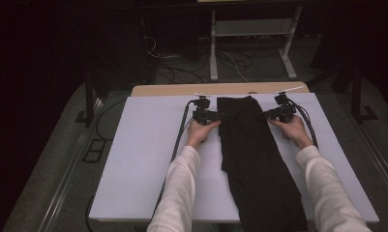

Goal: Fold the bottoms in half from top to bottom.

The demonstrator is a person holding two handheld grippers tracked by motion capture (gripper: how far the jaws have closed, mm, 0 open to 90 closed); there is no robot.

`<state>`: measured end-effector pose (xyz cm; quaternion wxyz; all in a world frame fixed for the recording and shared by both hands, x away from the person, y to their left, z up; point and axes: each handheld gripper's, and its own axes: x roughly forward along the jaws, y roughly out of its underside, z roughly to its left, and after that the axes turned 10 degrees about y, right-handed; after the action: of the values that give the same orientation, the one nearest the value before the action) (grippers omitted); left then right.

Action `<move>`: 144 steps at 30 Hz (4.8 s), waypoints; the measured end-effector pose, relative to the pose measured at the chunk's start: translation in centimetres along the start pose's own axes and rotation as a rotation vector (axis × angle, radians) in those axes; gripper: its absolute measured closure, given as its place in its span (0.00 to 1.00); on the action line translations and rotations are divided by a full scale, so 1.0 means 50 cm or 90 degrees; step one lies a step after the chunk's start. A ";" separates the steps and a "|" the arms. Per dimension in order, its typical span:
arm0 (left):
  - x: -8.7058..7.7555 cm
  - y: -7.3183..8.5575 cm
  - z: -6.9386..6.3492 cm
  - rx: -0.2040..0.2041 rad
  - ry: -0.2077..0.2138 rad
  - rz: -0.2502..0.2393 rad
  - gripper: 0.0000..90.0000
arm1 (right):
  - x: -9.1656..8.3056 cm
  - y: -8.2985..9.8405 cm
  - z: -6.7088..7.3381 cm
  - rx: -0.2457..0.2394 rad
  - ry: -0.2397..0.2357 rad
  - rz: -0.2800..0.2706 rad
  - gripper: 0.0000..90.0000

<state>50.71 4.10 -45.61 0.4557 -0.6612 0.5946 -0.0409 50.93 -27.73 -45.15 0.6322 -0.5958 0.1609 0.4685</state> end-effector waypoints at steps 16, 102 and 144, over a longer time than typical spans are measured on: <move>0.010 0.008 -0.006 -0.028 -0.012 0.002 0.93 | -0.010 0.012 0.003 0.064 -0.007 -0.020 0.94; -0.122 0.079 -0.155 0.060 0.120 -0.055 0.95 | -0.218 0.139 0.057 0.073 -0.082 -0.171 0.94; -0.154 0.182 -0.240 0.096 0.168 -0.016 0.95 | -0.281 0.228 0.075 0.043 -0.109 -0.131 0.94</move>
<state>34.53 4.87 -40.79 0.4215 -0.6214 0.6360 -0.1780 33.48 -31.68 -40.44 0.7081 -0.5453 0.0600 0.4446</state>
